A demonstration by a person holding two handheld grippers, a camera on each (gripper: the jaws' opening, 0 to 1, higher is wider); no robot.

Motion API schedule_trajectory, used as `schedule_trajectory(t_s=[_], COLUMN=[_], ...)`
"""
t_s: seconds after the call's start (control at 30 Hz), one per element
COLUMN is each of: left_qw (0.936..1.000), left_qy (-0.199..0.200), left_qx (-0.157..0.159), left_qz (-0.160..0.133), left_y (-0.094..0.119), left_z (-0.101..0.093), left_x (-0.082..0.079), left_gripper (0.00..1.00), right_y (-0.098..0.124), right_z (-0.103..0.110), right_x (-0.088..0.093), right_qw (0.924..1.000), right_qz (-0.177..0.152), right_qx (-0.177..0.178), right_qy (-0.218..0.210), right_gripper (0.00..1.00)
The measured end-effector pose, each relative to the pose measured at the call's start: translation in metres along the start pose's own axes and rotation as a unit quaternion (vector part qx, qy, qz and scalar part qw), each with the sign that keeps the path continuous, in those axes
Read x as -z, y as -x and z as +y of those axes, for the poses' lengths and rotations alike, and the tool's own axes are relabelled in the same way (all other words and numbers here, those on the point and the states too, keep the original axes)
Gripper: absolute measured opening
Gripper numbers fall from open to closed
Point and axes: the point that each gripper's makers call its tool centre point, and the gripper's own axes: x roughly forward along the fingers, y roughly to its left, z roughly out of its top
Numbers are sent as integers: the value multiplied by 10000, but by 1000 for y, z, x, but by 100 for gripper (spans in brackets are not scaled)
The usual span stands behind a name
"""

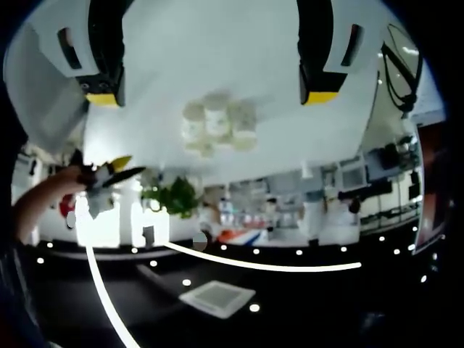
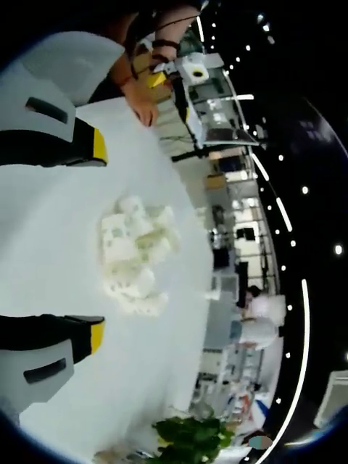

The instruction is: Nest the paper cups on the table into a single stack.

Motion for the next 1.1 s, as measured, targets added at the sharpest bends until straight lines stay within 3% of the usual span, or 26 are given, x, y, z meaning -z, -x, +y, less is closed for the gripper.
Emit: schedule_trajectory(t_s=[0.8,1.1], left_qw=[9999,9998], left_qy=[-39,10], left_qx=[-15,-111], left_qz=[130,142], left_y=[-6,-2], left_z=[-2,-1], left_x=[-2,1], left_gripper=[100,100], right_y=[-44,-66], right_z=[-7,-5], right_x=[-2,0], right_qw=[9989,9974], right_qz=[158,260], right_qx=[-421,-655], right_qy=[99,172], right_gripper=[74,65])
